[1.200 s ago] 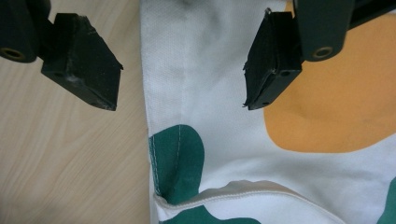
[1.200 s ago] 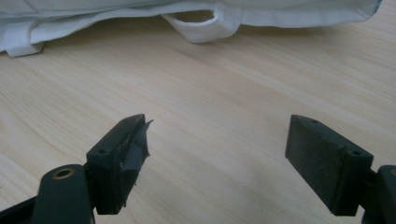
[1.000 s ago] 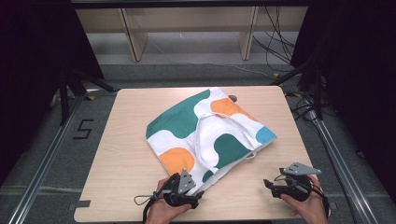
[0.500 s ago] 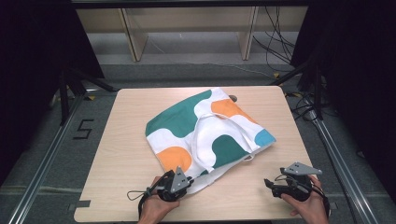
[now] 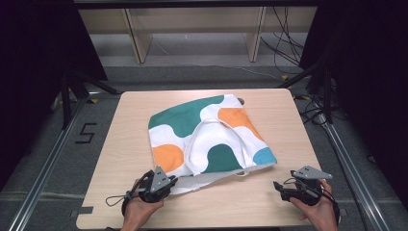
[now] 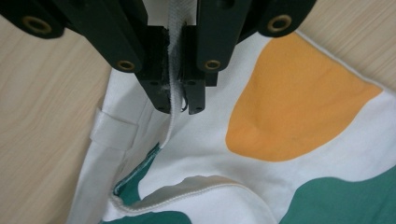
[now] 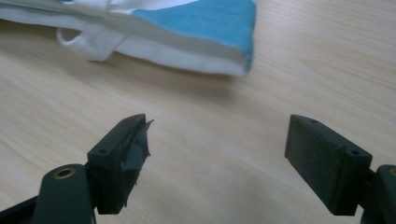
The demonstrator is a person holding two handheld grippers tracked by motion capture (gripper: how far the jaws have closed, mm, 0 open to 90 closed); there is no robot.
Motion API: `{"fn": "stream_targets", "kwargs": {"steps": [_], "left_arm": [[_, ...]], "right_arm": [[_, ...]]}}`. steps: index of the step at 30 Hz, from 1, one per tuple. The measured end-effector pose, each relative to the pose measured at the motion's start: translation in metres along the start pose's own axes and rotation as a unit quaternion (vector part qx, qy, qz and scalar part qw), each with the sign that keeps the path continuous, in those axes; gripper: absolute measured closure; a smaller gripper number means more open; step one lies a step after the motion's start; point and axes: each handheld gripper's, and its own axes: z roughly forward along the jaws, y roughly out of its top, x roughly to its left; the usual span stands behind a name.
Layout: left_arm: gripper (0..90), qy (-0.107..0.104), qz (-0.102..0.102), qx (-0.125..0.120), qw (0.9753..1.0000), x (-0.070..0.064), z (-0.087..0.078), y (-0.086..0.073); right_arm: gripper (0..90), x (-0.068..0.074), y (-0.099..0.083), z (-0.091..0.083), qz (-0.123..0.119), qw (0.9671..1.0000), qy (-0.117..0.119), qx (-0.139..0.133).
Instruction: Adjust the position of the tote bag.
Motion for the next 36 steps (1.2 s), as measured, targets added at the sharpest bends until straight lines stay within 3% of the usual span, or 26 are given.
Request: {"fn": "stream_targets", "kwargs": {"steps": [1, 4, 6, 7, 9, 10, 15, 18, 24, 25, 26, 29, 30, 31, 32, 33, 36], "left_arm": [[83.8, 0.004, -0.003, 0.000, 1.0000, 0.003, -0.001, -0.002], [83.3, 0.008, -0.007, -0.001, 0.9999, 0.007, -0.004, -0.005], [83.2, 0.013, -0.011, -0.010, 0.9998, 0.010, -0.005, -0.005], [83.2, 0.013, -0.014, -0.011, 0.9998, 0.010, -0.006, -0.005], [83.2, 0.014, 0.001, -0.004, 0.9999, 0.010, -0.007, -0.003], [83.3, 0.012, -0.008, -0.006, 0.9999, 0.009, -0.006, -0.003], [83.3, 0.014, 0.000, -0.012, 0.9998, 0.012, -0.007, -0.003], [83.1, 0.012, -0.014, -0.013, 0.9997, 0.010, -0.006, -0.003], [82.5, 0.006, -0.015, -0.012, 0.9998, 0.012, -0.007, -0.004], [81.8, 0.006, -0.027, -0.018, 0.9995, 0.010, -0.006, -0.004], [80.8, 0.010, -0.007, -0.011, 0.9999, 0.013, -0.006, -0.004], [78.7, 0.012, -0.013, -0.010, 0.9998, 0.012, -0.006, -0.005], [77.1, 0.010, -0.016, -0.006, 0.9998, 0.011, -0.005, -0.005], [75.6, 0.010, -0.016, -0.006, 0.9998, 0.011, -0.005, -0.005], [74.2, 0.014, 0.005, -0.001, 0.9999, 0.013, -0.005, -0.005], [74.2, 0.013, -0.012, 0.000, 0.9998, 0.010, -0.003, -0.005], [67.0, 0.018, -0.007, 0.014, 0.9997, 0.007, 0.000, -0.007]], "right_arm": [[22.4, -0.001, 0.001, 0.002, -0.013, 0.9999, -0.006, -0.006], [22.4, 0.001, 0.003, 0.005, -0.015, 0.9998, -0.012, -0.004], [22.2, 0.004, 0.011, 0.012, -0.049, 0.9986, -0.017, -0.009], [22.2, 0.004, 0.011, 0.012, -0.049, 0.9986, -0.017, -0.009], [21.8, 0.009, 0.017, 0.015, -0.061, 0.9979, -0.016, -0.013], [21.6, 0.010, 0.019, 0.018, -0.072, 0.9971, -0.018, -0.017], [22.0, 0.012, 0.032, 0.037, -0.087, 0.9959, -0.024, -0.011], [22.0, 0.013, 0.039, 0.046, -0.098, 0.9948, -0.028, -0.002], [23.5, 0.014, 0.046, 0.057, -0.127, 0.9913, -0.034, 0.006], [24.1, 0.014, 0.048, 0.058, -0.135, 0.9900, -0.043, 0.003], [26.5, 0.014, 0.049, 0.061, -0.129, 0.9907, -0.042, 0.001], [28.6, 0.014, 0.051, 0.062, -0.134, 0.9902, -0.037, -0.006], [31.7, 0.015, 0.052, 0.063, -0.129, 0.9904, -0.047, -0.013], [35.9, 0.016, 0.052, 0.065, -0.128, 0.9909, -0.040, -0.012], [40.6, 0.016, 0.052, 0.066, -0.131, 0.9905, -0.040, -0.012], [40.6, 0.016, 0.052, 0.066, -0.131, 0.9905, -0.040, -0.012], [59.1, 0.014, 0.054, 0.065, -0.146, 0.9875, -0.059, -0.011]]}}
